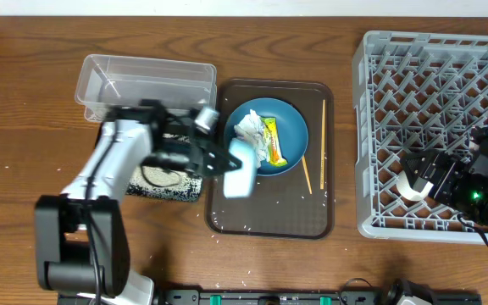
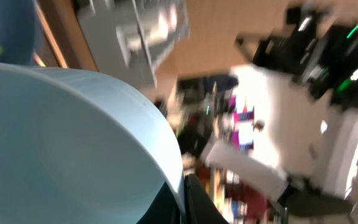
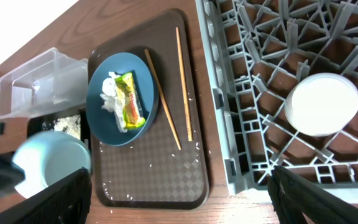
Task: Sort waste into correct bins and load items into the dishwasher rack
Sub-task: 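Tip the bowl over the black tray to pour out the rice, then set the empty bowl back down on the brown tray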
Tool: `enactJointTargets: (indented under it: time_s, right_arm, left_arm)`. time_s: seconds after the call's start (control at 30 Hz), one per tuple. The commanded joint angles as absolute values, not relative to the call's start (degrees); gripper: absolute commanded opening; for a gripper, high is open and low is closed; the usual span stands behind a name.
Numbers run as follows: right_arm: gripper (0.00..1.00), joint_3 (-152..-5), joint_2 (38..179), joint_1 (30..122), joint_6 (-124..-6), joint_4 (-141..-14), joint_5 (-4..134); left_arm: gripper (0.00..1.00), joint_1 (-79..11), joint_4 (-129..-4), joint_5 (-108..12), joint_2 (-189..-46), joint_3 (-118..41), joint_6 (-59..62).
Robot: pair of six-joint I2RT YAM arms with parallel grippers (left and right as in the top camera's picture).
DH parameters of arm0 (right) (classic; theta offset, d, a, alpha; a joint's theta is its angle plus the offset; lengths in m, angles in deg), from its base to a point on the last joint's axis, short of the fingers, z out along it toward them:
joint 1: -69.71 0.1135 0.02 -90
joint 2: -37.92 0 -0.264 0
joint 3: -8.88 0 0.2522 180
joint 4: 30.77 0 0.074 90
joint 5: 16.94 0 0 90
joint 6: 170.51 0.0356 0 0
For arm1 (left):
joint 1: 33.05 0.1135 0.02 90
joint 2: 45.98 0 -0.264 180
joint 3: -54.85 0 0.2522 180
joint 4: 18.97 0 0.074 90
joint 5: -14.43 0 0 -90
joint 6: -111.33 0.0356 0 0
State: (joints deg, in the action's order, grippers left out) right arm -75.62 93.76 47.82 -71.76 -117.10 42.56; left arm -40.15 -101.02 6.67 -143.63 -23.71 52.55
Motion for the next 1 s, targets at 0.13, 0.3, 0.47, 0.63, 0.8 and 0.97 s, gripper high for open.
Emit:
enactJointTargets:
  time_s: [0.13,0.3,0.47,0.63,0.8,0.97]
  right_arm:
    - [0.89,-76.27,93.69,48.36,-71.39,-117.23,41.55]
    - [0.89,-76.27,93.71,48.36,-71.39,-117.21,41.55]
    - [0.89,-76.27,93.71,48.36,-71.36,-117.17,41.92]
    - [0.90,-76.27,93.71,48.36,-71.36,-117.21,42.86]
    - [0.90,-76.27,93.71,48.36,-71.39,-117.17,42.86]
    - [0.91,-76.27,93.76,48.36,-71.39,-117.17,42.89]
  left_arm:
    - [0.06,-54.94,-93.53,-23.56,-143.10,-24.78,33.25]
    - [0.06,-64.43,-85.98,-48.50,-143.06,-24.78,15.75]
    - [0.06,-75.18,-80.50,-64.45,-143.10,-23.88,4.99]
    - [0.22,-82.79,-78.18,-70.36,-143.60,-23.18,-0.91]
    - [0.37,-83.62,-82.71,-70.38,-142.69,-26.79,-2.13]
    - [0.47,-81.48,-90.79,-70.71,-139.87,-36.52,0.45]
